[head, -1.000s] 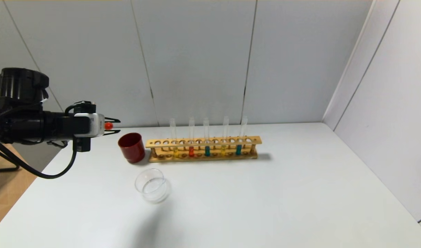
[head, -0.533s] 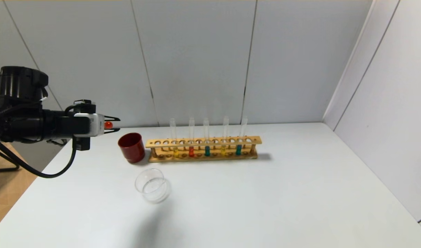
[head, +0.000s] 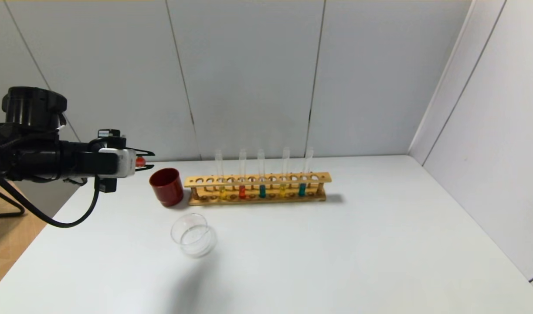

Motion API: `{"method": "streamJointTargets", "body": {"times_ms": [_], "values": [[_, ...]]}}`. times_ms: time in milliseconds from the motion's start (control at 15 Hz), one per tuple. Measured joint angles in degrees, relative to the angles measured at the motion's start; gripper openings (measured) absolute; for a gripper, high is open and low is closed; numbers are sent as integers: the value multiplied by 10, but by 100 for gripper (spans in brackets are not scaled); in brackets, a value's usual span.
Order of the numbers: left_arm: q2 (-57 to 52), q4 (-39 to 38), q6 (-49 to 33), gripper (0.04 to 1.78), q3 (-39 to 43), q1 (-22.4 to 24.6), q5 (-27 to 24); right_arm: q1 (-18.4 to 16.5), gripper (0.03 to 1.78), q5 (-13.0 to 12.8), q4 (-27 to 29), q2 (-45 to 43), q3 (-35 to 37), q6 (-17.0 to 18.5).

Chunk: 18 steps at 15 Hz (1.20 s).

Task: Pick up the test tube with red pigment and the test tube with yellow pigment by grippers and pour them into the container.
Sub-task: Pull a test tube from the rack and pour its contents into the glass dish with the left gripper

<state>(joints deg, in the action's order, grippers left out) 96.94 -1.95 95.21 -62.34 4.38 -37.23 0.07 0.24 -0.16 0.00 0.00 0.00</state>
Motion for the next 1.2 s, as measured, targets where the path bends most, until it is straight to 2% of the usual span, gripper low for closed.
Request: {"method": "streamJointTargets", "body": {"times_ms": [467,733,1200], "values": [[3,0,13,33,9,-9,-7,0,175,0,0,0,0,0],[1,6,33,33,14,-12,-40,0,175,0,0,0,0,0],[5,7,65,33,15,-10,-44,0,175,0,0,0,0,0]]}}
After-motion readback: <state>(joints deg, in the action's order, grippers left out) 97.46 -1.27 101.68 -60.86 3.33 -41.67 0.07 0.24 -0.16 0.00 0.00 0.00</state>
